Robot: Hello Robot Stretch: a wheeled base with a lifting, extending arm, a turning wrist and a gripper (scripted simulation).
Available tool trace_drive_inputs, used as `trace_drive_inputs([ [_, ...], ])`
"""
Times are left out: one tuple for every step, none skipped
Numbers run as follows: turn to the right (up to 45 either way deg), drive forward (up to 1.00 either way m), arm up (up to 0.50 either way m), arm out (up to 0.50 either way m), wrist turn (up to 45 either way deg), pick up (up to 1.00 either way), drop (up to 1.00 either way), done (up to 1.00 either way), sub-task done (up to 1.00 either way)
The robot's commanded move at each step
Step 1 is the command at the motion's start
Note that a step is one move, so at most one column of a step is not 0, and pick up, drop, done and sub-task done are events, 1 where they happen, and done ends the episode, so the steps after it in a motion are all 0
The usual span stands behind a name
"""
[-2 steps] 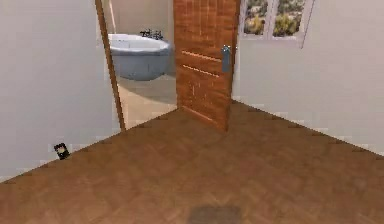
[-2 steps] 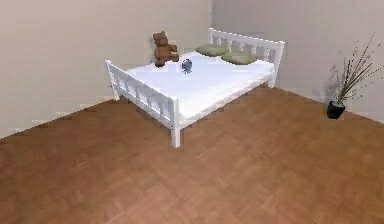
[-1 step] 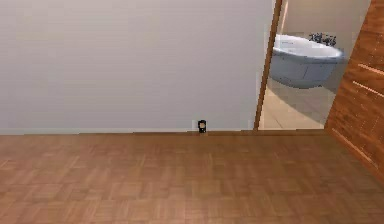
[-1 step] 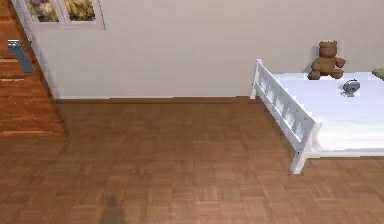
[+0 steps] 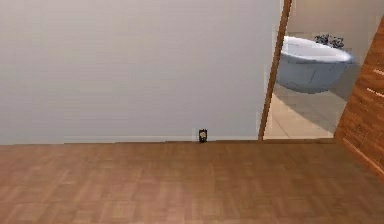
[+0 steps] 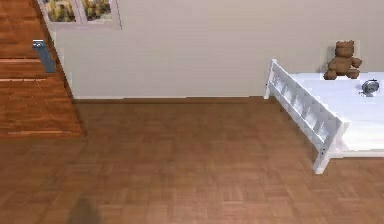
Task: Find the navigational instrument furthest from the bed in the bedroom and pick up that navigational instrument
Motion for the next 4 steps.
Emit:
trace_drive_inputs([
  [-45.0,0.0,0.0,0.0,0.0,0.0,0.0,0.0,0.0],
  [-6.0,0.0,0.0,0.0,0.0,0.0,0.0,0.0,0.0],
  [0.0,0.5,0.0,0.0,0.0,0.0,0.0,0.0,0.0],
  [6.0,0.0,0.0,0.0,0.0,0.0,0.0,0.0,0.0],
])
